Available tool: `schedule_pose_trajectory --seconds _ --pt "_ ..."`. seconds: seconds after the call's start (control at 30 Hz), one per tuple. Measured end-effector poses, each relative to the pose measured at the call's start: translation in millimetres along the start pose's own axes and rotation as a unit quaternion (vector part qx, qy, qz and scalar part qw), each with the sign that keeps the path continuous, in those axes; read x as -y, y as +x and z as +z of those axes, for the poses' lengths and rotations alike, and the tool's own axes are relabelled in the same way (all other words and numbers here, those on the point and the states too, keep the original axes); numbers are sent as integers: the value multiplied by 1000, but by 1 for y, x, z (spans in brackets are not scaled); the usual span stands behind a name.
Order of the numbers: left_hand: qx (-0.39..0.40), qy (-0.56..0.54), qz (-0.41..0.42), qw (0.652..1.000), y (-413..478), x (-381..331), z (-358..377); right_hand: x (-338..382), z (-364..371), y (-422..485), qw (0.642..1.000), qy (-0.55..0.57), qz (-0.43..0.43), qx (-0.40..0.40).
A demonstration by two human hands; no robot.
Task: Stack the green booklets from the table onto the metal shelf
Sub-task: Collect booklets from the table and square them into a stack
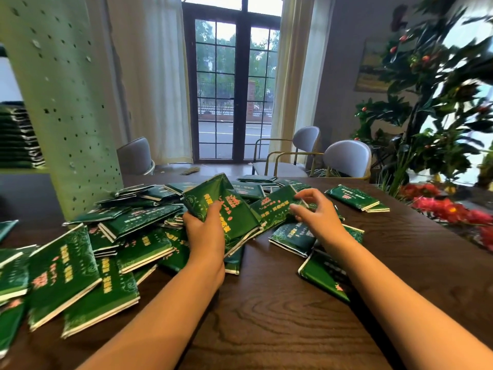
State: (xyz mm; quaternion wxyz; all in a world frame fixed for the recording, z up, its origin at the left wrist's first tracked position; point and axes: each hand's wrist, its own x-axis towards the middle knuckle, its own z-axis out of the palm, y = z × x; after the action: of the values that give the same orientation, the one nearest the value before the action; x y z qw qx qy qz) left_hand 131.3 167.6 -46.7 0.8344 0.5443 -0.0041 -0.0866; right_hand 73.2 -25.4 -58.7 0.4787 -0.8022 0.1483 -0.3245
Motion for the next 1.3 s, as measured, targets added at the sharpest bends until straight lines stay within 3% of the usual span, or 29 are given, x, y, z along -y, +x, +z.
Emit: schedule_pose_trajectory --seconds 0.1,0.2,0.33,0.53,0.73,0.87,1.03,1.3 --pt "3 -2 0 1000 1 1 0 8 -1 1 996 78 39 -11" --pt "11 -2 -6 1000 1 2 -1 11 -4 0 991 95 86 34" --pt "18 0 -7 1000 2 3 0 12 -11 -5 990 53 90 94" --pt "24 -4 -8 1000 2 3 -1 16 -9 -10 956 11 122 267" --pt "30 1 -1 1000 3 4 -1 29 -1 -18 939 -28 83 332" --pt "32 -1 3 999 2 3 -2 33 -1 -17 954 24 85 285" --pt "35 -3 7 999 2 3 -1 40 -5 -13 982 149 51 100" --pt "58 -18 -10 998 -1 -1 -1 50 -4 -10 923 381 52 -1"
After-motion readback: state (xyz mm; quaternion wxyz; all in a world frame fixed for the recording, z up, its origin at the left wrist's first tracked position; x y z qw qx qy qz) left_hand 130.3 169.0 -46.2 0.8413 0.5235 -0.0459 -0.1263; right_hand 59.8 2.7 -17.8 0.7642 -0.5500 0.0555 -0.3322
